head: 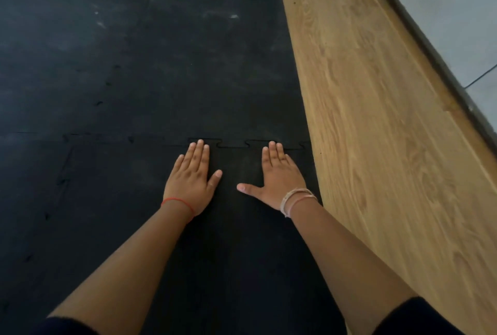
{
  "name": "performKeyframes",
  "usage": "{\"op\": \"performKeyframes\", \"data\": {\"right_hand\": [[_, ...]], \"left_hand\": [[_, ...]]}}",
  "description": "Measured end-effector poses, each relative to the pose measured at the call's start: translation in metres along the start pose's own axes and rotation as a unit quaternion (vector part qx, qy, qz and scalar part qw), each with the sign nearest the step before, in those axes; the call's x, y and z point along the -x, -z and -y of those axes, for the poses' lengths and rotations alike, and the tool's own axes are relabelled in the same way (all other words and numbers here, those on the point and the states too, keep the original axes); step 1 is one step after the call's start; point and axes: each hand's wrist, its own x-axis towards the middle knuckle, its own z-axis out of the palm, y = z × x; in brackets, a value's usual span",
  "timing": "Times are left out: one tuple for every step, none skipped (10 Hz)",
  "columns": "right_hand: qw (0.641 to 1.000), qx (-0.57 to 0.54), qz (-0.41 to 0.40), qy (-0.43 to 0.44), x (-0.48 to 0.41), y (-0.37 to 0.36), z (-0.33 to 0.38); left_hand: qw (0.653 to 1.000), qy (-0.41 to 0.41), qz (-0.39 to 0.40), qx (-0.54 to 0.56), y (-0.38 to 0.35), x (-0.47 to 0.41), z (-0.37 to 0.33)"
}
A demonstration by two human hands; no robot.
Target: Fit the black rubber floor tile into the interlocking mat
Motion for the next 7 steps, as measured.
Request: {"op": "performKeyframes", "data": {"right_hand": [[0.999, 0.029, 0.016, -0.009, -0.003, 0.005, 0.000], [0.998, 0.036, 0.041, -0.020, -0.006, 0.010, 0.004], [0.998, 0.029, 0.049, -0.024, -0.005, 0.012, 0.005], [0.998, 0.020, 0.048, -0.043, -0.002, 0.007, 0.009], [0.997, 0.022, -0.040, -0.058, 0.017, -0.005, 0.021], [0.979, -0.043, -0.198, -0.018, 0.061, -0.039, 0.047], [0.938, -0.183, -0.295, -0.018, 0.101, -0.064, 0.070]], "left_hand": [[1.000, -0.001, -0.005, -0.002, -0.002, -0.004, 0.001], [1.000, -0.001, 0.015, -0.004, 0.002, -0.004, 0.002], [0.999, -0.005, 0.049, -0.002, 0.006, -0.005, 0.003], [0.997, -0.011, 0.076, 0.005, 0.010, -0.005, 0.004], [0.998, -0.018, 0.066, 0.012, 0.004, 0.028, 0.003], [0.995, -0.050, -0.085, 0.014, -0.013, 0.085, 0.014], [0.979, -0.085, -0.182, 0.020, -0.016, 0.118, 0.020]]}}
